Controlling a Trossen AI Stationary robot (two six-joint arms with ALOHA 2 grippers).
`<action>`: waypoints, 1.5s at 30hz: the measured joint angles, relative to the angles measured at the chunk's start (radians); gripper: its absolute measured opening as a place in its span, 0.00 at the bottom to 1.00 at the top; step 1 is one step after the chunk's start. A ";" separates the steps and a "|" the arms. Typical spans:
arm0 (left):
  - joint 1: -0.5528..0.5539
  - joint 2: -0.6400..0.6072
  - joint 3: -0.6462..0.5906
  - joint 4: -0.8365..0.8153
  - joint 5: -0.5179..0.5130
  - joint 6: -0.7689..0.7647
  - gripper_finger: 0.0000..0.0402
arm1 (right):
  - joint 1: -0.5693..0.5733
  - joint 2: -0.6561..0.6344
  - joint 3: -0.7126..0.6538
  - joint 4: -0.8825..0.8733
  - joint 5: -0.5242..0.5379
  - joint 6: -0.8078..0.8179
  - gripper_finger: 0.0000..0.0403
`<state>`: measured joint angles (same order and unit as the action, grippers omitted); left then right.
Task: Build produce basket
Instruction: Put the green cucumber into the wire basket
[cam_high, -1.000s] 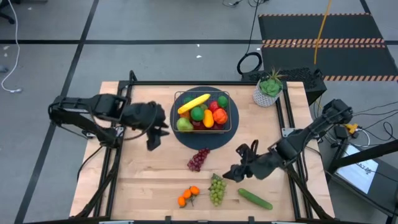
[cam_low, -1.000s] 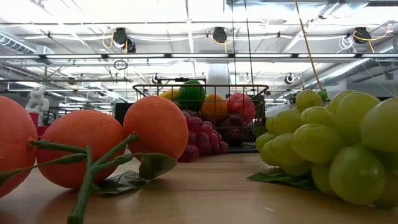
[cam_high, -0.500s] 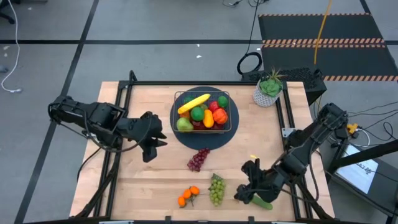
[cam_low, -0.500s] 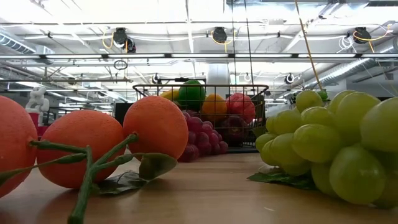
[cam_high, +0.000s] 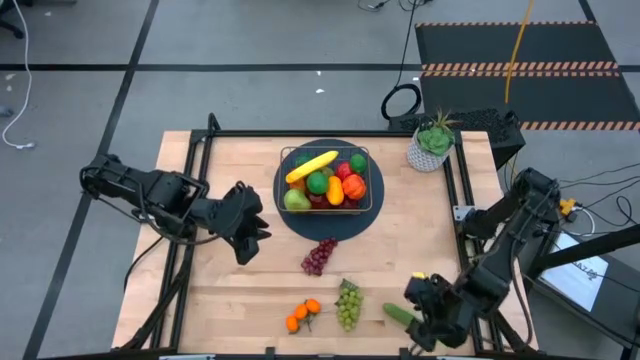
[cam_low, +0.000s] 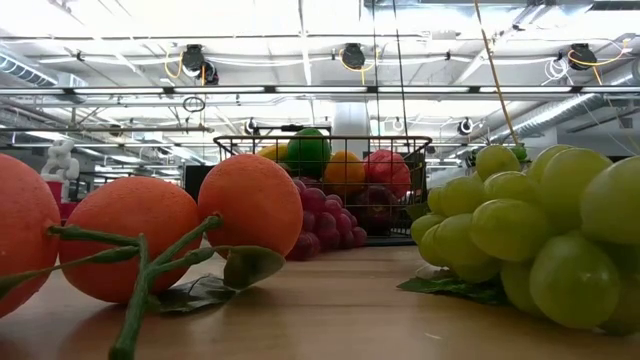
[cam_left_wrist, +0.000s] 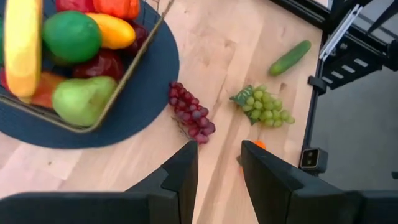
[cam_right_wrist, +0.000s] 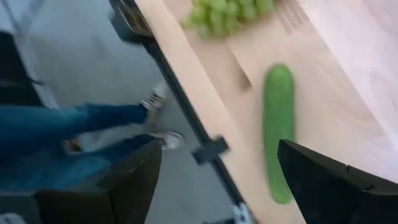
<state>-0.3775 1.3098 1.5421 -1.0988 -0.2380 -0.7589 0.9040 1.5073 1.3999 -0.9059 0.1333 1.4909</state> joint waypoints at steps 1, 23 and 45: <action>-0.008 0.004 0.000 0.001 0.000 -0.016 0.30 | 0.018 0.012 -0.002 -0.012 0.000 0.001 0.78; -0.171 0.154 0.000 0.287 -0.112 -0.216 0.30 | 0.107 0.030 -0.303 0.319 0.007 -0.016 0.78; -0.168 0.183 0.000 0.359 -0.198 -0.243 0.30 | 0.198 0.030 -0.380 0.335 0.262 -0.222 0.78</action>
<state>-0.5457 1.4930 1.5421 -0.7400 -0.4356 -1.0016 1.1024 1.5372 1.0199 -0.5707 0.3951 1.2687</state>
